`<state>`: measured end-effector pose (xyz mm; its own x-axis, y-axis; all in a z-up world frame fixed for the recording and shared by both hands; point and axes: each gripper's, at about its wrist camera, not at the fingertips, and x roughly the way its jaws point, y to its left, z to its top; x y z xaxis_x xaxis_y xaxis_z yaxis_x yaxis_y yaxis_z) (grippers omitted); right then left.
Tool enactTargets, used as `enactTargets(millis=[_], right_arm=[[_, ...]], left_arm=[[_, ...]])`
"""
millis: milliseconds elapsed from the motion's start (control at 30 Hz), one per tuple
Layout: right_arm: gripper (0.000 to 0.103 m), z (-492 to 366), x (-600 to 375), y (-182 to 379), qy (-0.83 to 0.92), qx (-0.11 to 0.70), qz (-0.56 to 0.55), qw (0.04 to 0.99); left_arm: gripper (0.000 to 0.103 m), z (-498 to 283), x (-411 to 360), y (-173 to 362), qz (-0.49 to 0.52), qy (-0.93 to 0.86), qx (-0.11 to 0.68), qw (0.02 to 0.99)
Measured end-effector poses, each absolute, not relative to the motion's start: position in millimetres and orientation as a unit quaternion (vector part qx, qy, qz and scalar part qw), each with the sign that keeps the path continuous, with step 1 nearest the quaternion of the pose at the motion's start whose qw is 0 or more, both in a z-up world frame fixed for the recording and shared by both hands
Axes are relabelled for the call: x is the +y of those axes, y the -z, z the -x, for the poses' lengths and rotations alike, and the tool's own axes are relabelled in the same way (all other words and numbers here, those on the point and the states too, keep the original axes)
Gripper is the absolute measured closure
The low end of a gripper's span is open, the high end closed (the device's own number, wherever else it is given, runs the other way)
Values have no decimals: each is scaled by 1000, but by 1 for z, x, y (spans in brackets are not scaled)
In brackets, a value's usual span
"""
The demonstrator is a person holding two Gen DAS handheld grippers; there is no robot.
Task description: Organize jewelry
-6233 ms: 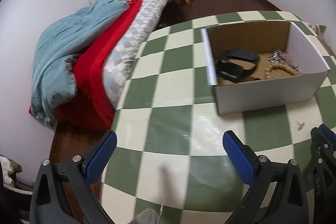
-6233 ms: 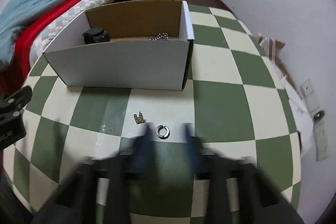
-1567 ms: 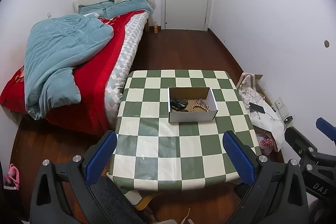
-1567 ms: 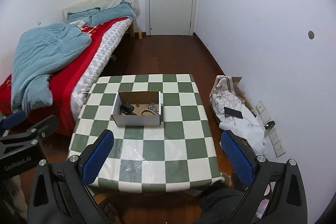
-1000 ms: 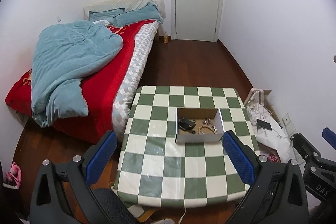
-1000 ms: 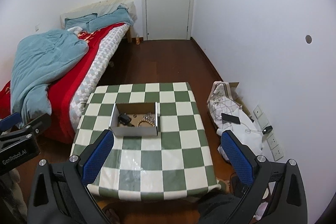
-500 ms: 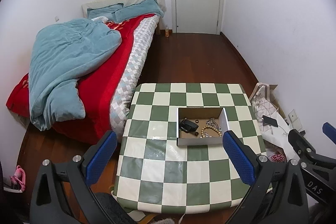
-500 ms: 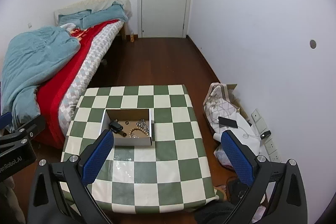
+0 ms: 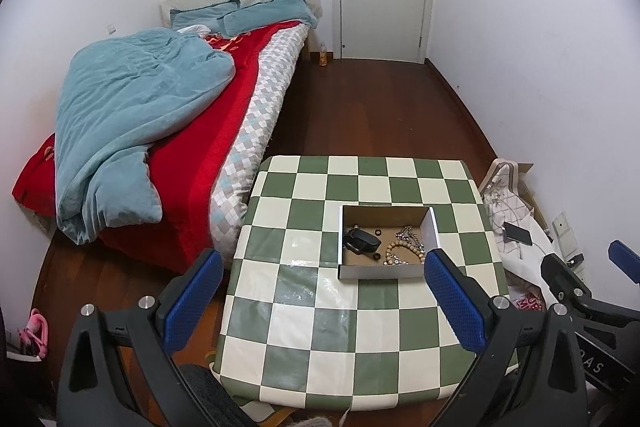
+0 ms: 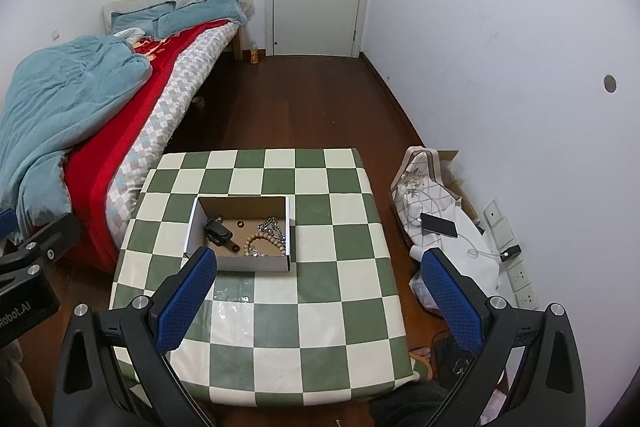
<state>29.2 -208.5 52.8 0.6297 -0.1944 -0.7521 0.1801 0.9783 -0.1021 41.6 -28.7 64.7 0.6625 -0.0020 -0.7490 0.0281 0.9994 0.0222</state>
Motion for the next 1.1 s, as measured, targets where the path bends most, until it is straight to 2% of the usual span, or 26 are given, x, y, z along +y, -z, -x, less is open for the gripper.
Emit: enactTargets(millis=[1100], right_arm=[[0,-33,-203,-48,95,426,17,900]], left_arm=[[0,-39,-29,-56,-22,8,421,907]])
